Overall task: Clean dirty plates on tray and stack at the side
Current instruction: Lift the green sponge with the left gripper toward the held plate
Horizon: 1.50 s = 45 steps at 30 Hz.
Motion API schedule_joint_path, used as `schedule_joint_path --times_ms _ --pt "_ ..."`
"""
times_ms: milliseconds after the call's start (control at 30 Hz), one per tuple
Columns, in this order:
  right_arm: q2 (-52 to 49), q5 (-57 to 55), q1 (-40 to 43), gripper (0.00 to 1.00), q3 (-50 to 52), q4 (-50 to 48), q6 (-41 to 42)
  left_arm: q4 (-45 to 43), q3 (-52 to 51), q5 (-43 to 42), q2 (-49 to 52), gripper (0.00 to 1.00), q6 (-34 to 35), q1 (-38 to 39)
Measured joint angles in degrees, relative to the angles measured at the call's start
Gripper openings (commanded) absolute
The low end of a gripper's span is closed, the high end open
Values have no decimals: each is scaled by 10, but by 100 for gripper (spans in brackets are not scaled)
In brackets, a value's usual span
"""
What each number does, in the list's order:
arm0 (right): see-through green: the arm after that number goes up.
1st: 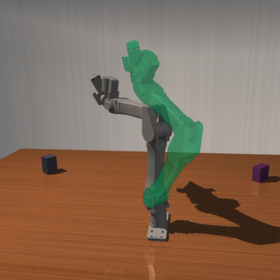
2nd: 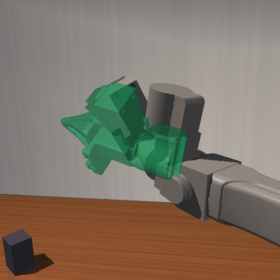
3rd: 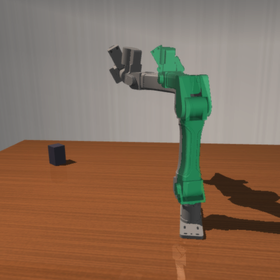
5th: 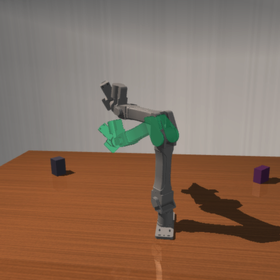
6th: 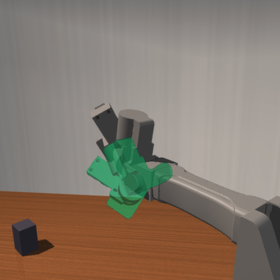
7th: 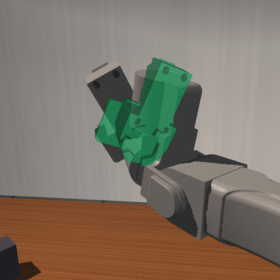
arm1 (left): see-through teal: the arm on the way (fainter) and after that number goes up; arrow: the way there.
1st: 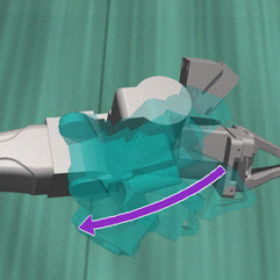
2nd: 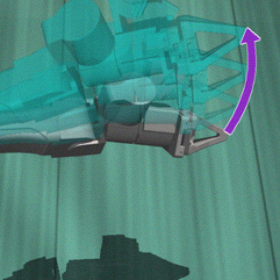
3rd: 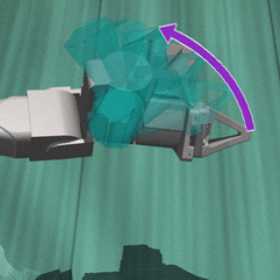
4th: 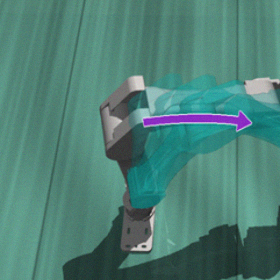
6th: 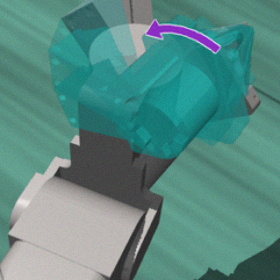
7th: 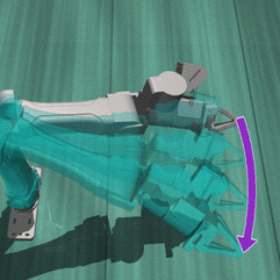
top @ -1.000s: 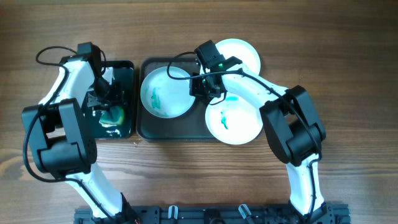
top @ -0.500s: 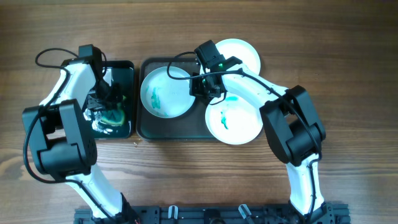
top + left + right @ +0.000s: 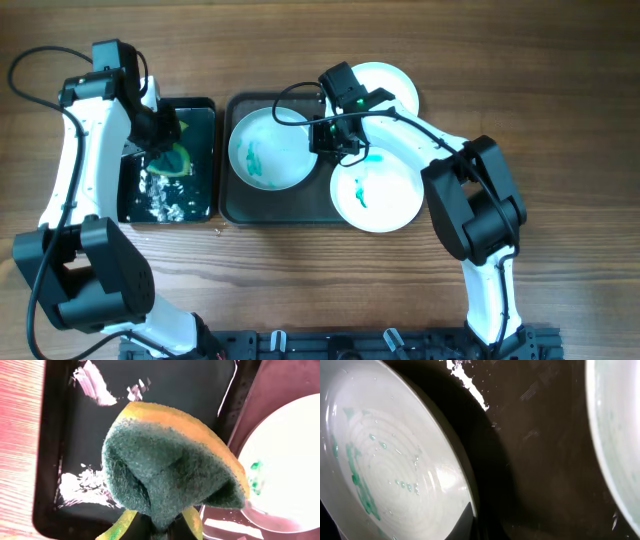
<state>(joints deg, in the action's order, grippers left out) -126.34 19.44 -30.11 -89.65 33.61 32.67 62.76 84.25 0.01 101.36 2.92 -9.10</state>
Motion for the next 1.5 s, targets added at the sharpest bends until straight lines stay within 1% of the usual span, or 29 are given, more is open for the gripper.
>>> schedule_joint_path --times_ms 200,600,1500 --pt "0 0 0 4 0 0 -9 -9 0 22 0 4 14 30" --pt "0 0 0 4 0 0 -10 -14 0 36 0 4 34 30" --pt "0 0 0 4 0 0 -10 -15 0 36 0 4 35 30"
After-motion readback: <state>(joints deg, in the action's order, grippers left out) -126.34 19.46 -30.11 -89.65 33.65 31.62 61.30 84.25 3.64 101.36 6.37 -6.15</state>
